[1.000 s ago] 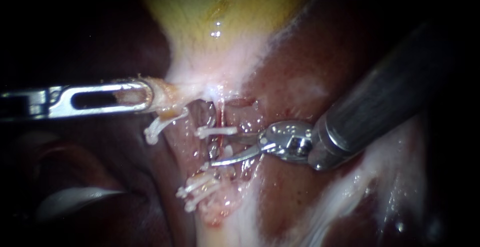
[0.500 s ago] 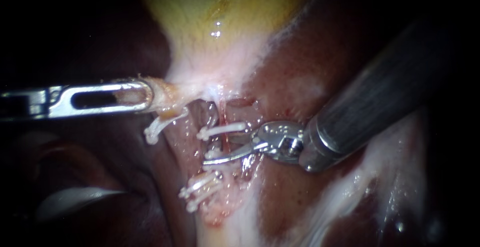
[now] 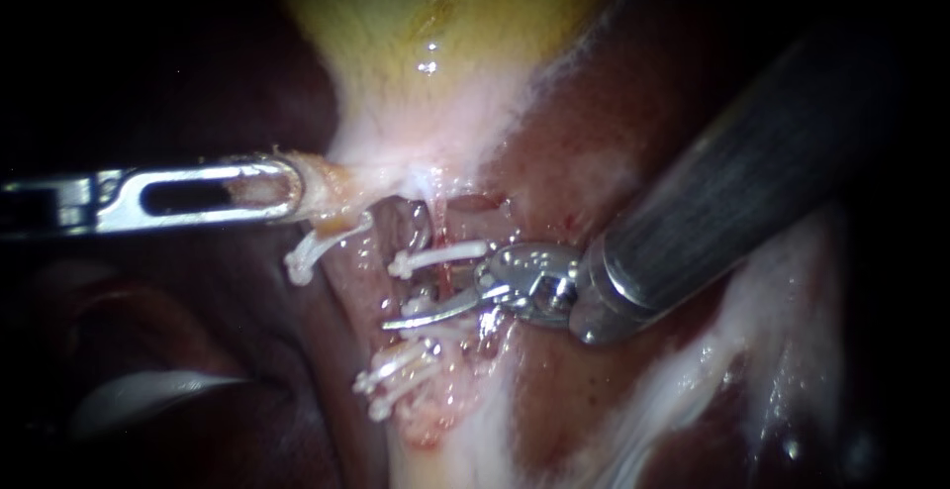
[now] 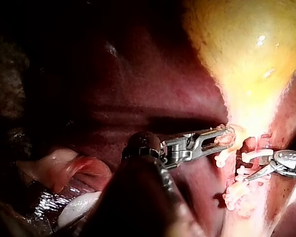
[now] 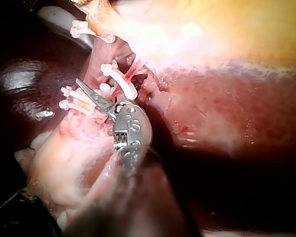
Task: Go to the cutting position right tube
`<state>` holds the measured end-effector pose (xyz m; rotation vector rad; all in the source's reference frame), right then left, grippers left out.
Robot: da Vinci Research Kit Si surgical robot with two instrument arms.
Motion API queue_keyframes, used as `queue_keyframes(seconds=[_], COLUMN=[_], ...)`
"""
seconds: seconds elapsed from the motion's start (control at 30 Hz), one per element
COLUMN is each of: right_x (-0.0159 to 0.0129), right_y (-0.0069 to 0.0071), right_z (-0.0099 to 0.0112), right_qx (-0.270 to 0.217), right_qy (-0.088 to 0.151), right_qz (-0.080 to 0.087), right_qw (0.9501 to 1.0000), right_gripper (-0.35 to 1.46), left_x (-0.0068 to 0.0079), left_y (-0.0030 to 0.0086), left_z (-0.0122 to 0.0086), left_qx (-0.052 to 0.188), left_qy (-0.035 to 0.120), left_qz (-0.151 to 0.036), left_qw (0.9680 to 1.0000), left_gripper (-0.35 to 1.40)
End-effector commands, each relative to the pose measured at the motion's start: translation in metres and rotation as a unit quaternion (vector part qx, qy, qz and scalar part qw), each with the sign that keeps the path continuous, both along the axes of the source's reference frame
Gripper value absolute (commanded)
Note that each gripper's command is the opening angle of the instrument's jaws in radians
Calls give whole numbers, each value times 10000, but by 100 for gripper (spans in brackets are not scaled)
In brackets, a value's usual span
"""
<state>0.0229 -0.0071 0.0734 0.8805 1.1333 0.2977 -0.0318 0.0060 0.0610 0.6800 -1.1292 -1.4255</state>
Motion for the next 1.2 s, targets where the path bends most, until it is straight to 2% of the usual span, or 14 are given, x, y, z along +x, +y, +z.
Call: queue_keyframes(seconds=[0.03, 0.2, 0.67, 1.2], right_x=[0, -4, -5, 3], right_y=[0, -1, -7, -3], right_z=[0, -4, -30, -33], right_qx=[-3, 24, 443, 550], right_qy=[4, 75, 674, 786], right_qz=[1, -26, -141, -77], right_qw=[10000, 10000, 9966, 9954], right_gripper=[144, 144, 140, 140], left_x=[0, 1, 7, 6], left_y=[0, 0, 4, 4], left_z=[0, 0, 6, 6], left_qx=[0, 0, 1, 1], left_qy=[0, -1, -14, -13], left_qz=[0, 2, 21, 20], left_qw=[10000, 10000, 10000, 10000], left_gripper=[-35, -35, -35, -35])
